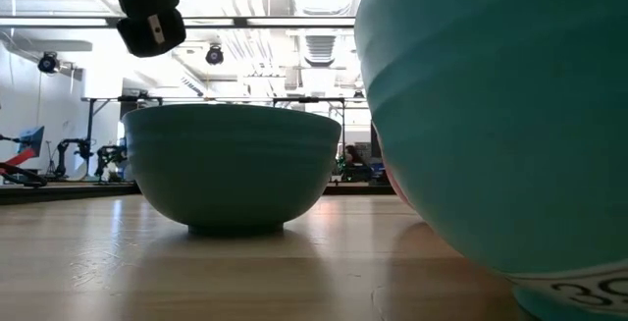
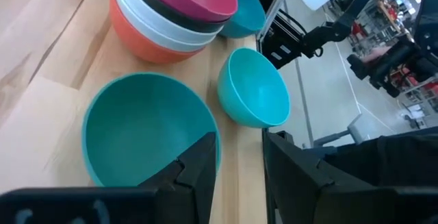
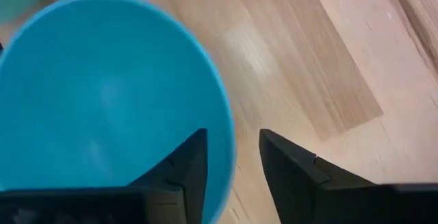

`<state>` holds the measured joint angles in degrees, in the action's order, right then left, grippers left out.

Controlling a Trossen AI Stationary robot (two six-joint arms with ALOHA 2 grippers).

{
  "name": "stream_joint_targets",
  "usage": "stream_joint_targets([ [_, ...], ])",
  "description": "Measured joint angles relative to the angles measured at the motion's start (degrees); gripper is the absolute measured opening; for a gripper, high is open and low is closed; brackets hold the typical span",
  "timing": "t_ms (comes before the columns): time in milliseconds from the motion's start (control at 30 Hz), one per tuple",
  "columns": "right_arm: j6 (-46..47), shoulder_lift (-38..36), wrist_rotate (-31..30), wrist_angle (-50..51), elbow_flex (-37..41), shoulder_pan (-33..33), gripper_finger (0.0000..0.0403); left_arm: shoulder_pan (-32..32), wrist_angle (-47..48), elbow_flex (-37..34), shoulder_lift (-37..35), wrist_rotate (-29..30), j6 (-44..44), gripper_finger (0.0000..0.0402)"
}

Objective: Nest bowls inside each other
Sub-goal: Stack the blue bowl on top of the pink bowl

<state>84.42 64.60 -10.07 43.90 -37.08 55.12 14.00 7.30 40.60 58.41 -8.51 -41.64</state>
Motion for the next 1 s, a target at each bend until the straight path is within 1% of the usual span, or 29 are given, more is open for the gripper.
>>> stream_joint_targets([
  [233,-0.1,0.0,0.3,-0.3,0.0,0.0,0.0122,0.3,0.0,0.0,0.0,0.0,-0.2,0.0109],
  [333,-1.2,0.0,2.8,-0.9,0.2,0.0,0.0114,0.5,0.0,0.0,0.0,0.0,-0.2,0.0109],
  [500,-1.9,0.0,7.0,-2.4,1.0,0.0,0.0080,0.5,0.0,0.0,0.0,0.0,-0.1,0.0109],
  [733,-2.0,-0.2,7.6,-2.5,0.6,0.0,0.0017,0.5,0.0,0.0,0.0,0.0,-0.1,0.0109],
  [900,-1.9,-1.3,7.7,-2.3,-0.2,0.0,0.0011,0.5,0.0,0.0,0.0,0.2,-0.1,0.0109],
  [1000,-1.9,-2.7,7.7,-2.1,-1.0,0.0,0.0010,0.5,0.0,0.0,0.0,1.5,0.0,0.0109],
])
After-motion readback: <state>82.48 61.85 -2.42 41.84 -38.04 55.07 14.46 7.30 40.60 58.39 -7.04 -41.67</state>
